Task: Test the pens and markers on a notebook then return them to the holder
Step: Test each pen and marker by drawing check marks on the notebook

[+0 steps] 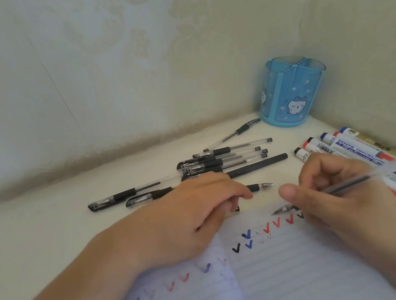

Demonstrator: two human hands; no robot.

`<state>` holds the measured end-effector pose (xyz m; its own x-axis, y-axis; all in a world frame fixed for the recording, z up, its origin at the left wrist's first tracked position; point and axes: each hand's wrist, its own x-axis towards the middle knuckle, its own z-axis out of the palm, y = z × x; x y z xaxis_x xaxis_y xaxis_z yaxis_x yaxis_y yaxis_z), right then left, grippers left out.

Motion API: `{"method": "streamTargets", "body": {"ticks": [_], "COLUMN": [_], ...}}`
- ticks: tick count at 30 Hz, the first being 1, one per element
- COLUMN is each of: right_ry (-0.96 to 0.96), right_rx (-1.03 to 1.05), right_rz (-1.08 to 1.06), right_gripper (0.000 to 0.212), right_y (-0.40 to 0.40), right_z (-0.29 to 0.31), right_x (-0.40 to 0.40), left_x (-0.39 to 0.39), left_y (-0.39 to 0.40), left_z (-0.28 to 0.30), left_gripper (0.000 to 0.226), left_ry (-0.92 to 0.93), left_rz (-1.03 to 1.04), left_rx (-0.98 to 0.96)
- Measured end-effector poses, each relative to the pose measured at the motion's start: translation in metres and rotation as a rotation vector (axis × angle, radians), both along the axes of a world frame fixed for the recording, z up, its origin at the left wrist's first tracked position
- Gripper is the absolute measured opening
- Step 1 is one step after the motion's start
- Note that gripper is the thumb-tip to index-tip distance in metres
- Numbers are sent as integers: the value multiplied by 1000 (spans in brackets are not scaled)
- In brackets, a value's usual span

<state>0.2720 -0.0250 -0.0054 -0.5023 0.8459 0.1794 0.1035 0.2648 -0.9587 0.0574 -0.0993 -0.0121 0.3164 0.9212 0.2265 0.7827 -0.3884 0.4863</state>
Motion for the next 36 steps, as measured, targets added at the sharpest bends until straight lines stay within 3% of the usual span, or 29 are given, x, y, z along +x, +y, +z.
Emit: {"method": "streamTargets", "body": {"ticks": [2,5,7,12,17,21,24,27,31,36], "right_ry": [57,117,138,162,201,168,103,82,85,75], "right_rx": [-32,-75,-80,-84,-89,-66,-72,-10,27,37], "right_rz": [67,192,241,275,271,267,281,276,225,189], "right_gripper": [45,18,11,37,39,35,20,33,34,8], "right_y": [1,2,1,-2,0,-2,-6,-8,-12,-19], "right_z": [3,4,5,6,5,6,6,5,5,9], "right_x": [4,7,7,7,8,6,5,5,5,2], "left_x": [1,2,4,8,9,11,17,20,22,20], "left_y": [3,4,3,2,1,1,-1,-3,-4,-7], "left_z": [-2,-1,1,7,8,9,9,7,7,3], "left_gripper": [29,28,34,48,52,51,52,50,49,56], "left_ry": [-33,-157,-271,-347,-339,-337,-308,-299,-363,-368], "left_rz": [8,38,56,49,38,12,-43,-76,-68,-40], "left_rx": [66,122,112,77,45,40,60,108,128,101]}}
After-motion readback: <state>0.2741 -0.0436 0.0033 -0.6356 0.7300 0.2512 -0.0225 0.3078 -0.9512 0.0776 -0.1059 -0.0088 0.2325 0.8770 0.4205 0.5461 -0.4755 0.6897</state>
